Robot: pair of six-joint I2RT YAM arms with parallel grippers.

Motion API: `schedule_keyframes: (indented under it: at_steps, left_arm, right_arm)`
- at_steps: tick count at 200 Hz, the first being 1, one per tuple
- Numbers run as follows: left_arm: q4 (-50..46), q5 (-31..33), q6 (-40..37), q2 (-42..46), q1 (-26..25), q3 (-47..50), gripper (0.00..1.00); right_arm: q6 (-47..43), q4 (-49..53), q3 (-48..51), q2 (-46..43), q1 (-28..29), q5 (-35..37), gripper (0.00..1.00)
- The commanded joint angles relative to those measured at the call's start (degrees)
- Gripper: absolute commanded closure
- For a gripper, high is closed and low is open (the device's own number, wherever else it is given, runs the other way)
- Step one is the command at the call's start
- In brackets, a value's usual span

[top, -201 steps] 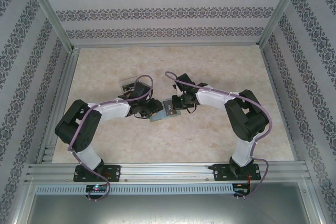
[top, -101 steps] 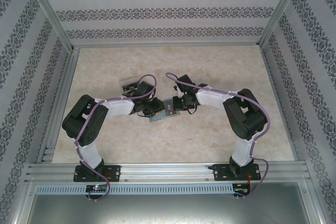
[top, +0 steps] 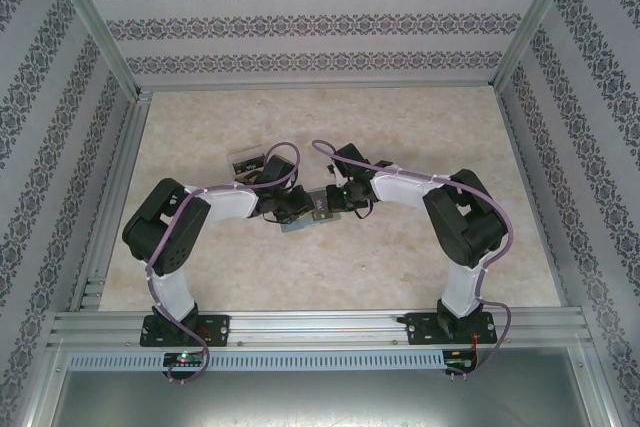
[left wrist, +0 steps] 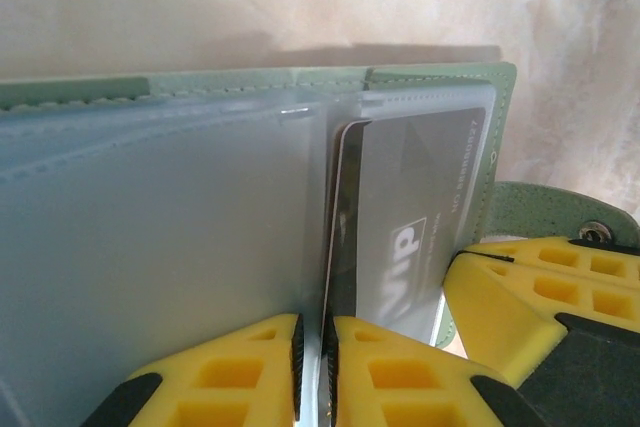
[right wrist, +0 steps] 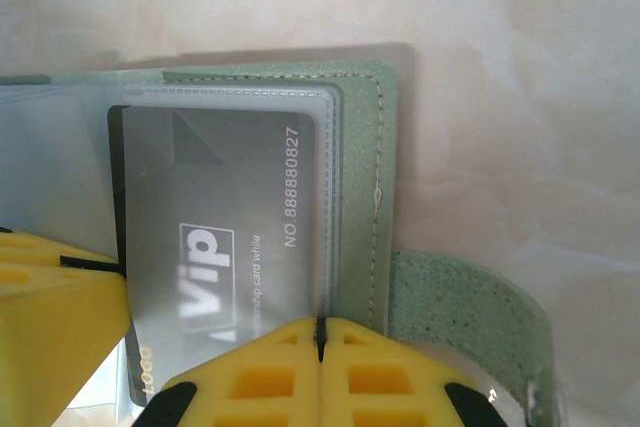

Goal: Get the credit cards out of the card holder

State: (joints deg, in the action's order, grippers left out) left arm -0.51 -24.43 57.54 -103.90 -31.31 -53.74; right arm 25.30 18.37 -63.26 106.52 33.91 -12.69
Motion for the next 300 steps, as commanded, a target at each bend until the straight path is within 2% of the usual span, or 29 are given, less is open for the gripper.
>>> schedule_keyframes:
  at_steps: [1, 67, 165, 300]
  left_arm:
    - [0.4, 0.3, 0.0, 0.0, -0.8, -0.9, 0.83]
    - [-9.7, 6.8, -5.8, 7.0, -0.6, -2.7, 0.79]
    - [-4.4, 2.1, -3.6, 3.0, -0.6, -2.3, 0.81]
    - [-6.5, 5.2, -3.5, 1.2, -0.3, -1.2, 0.85]
  right_arm:
    - [0.2, 1.2, -0.7, 1.3, 1.6, -1.2, 0.93]
    - [-0.2, 2.1, -2.0, 0.2, 1.6, -0.5, 0.87]
    - [0.1, 1.7, -2.4, 2.9, 2.0, -2.2, 0.87]
    - [0.6, 1.5, -2.3, 2.7, 2.5, -2.1, 0.87]
